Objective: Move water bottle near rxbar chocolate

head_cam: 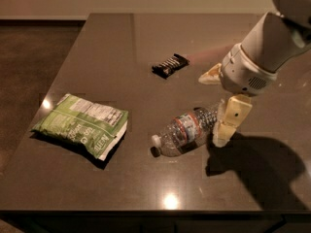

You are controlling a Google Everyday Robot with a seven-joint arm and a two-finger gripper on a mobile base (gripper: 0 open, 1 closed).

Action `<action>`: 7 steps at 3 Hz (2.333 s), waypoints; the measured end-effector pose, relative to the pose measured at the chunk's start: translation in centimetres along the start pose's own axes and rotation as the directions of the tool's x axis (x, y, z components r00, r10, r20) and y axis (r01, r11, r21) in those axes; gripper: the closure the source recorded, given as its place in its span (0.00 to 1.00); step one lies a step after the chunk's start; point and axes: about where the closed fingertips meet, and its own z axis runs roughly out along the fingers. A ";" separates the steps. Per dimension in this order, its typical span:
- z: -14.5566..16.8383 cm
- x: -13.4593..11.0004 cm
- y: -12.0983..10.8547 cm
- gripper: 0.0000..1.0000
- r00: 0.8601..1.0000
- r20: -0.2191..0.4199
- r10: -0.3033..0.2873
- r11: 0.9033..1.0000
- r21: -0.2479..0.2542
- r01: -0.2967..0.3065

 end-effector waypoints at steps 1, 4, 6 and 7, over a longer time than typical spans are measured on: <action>2.1 -0.9 0.0 0.00 0.998 0.020 -0.053 0.998 -0.026 0.054; 4.3 -1.1 -0.6 0.47 0.989 -0.074 -0.124 0.992 -0.026 0.123; 3.3 -2.6 -4.5 0.93 0.983 -0.122 -0.138 0.990 -0.001 0.139; 3.1 -2.8 -8.0 1.00 0.989 -0.099 -0.108 0.994 0.000 0.108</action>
Offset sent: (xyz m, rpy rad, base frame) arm 0.0046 0.0318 -0.0448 -0.0291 -0.0211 0.1355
